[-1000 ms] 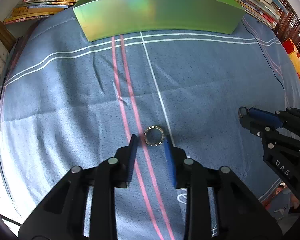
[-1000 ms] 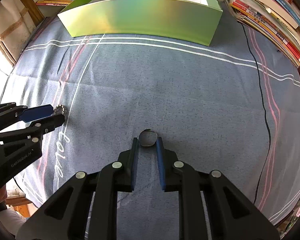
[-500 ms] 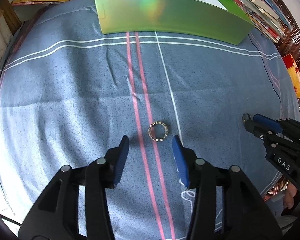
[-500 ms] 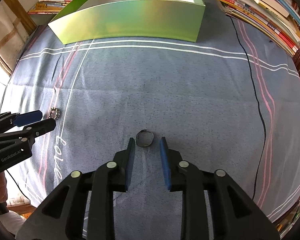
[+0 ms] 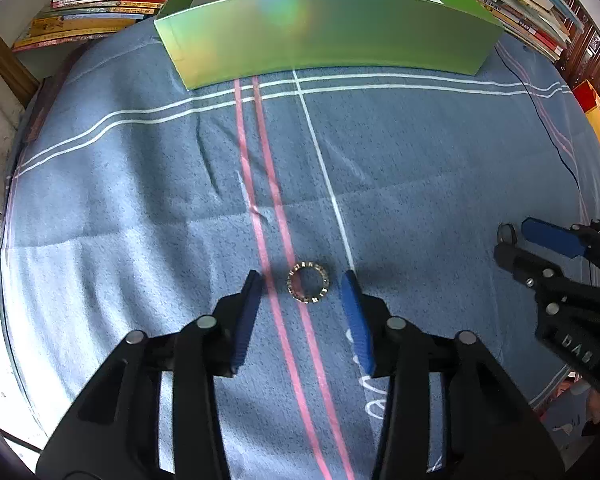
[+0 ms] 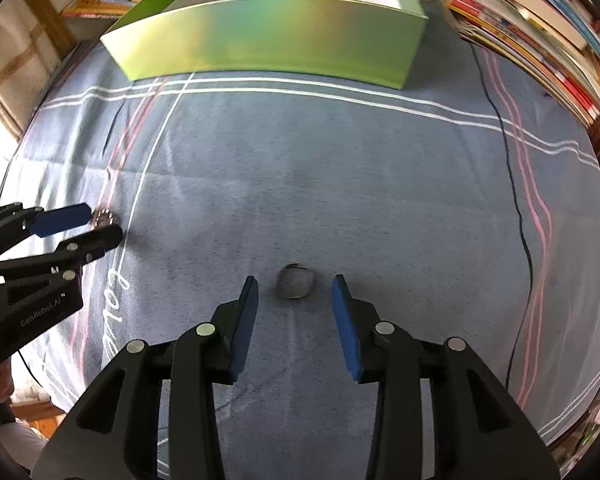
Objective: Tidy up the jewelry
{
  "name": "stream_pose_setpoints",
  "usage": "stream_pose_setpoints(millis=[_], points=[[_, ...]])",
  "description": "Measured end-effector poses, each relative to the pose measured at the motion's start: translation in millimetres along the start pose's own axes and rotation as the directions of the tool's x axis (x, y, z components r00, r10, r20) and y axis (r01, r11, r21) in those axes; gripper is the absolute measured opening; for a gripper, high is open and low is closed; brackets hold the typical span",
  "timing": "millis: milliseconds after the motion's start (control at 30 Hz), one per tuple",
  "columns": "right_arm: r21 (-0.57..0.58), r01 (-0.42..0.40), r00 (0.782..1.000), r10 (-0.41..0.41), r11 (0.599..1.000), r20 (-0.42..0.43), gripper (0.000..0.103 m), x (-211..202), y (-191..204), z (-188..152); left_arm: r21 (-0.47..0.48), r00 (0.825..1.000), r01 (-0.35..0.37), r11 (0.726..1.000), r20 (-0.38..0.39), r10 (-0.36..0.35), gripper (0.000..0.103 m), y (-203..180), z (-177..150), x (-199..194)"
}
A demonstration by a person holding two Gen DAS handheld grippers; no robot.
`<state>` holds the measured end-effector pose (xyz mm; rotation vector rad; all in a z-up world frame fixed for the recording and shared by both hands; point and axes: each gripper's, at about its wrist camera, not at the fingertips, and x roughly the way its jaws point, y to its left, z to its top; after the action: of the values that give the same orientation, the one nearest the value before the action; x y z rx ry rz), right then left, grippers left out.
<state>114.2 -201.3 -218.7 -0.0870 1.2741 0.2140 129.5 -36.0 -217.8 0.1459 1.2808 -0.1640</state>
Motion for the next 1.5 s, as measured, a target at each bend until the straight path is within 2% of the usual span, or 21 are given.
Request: stream_pose_setpoints(millis=[67, 200, 467, 600, 767, 967, 1233, 1367, 1500], points=[[-0.023, 0.006, 1.0, -0.006, 1.0, 0.005, 0.02, 1, 8, 1, -0.001, 1.0, 0.0, 1.0, 0.003, 0.0, 0.032, -4, 4, 1], [-0.036, -0.013, 1.0, 0.013, 0.999, 0.005, 0.019, 2, 13, 1, -0.004, 1.0, 0.0, 1.0, 0.01, 0.0, 0.021, -4, 5, 1], [-0.011, -0.011, 1.0, 0.011, 1.0, 0.028, 0.019, -9, 10, -1, -0.029, 1.0, 0.003, 1.0, 0.021, -0.003, 0.021, 7, 1, -8], [-0.003, -0.006, 1.0, 0.006, 1.0, 0.011, 0.019, -8, 8, -1, -0.038, 1.0, 0.002, 0.999, 0.031, -0.001, 0.021, 13, 1, -15], [-0.007, 0.007, 0.998, -0.007, 1.0, 0.067, 0.019, -25, 7, 9, -0.03, 0.994, -0.016, 0.999, 0.112, 0.019, 0.021, 16, 8, -45], [-0.013, 0.009, 0.983, -0.007, 1.0, 0.184, 0.019, -65, 5, 39, -0.051, 0.977, 0.003, 0.999, 0.214, 0.008, 0.021, 25, 35, -88], [0.009, -0.014, 0.941, 0.01, 1.0, 0.338, 0.019, -109, -5, 104, -0.074, 0.95, 0.023, 0.997, 0.314, 0.001, 0.021, 33, 92, -125], [0.011, -0.005, 0.931, 0.001, 1.0, 0.366, 0.019, -108, -11, 128, -0.079, 0.944, 0.02, 0.997, 0.331, 0.008, 0.021, 33, 117, -123], [0.03, -0.024, 0.942, 0.012, 0.999, 0.335, 0.02, -86, -17, 143, -0.082, 0.952, 0.035, 0.996, 0.307, -0.008, 0.021, 27, 137, -106]])
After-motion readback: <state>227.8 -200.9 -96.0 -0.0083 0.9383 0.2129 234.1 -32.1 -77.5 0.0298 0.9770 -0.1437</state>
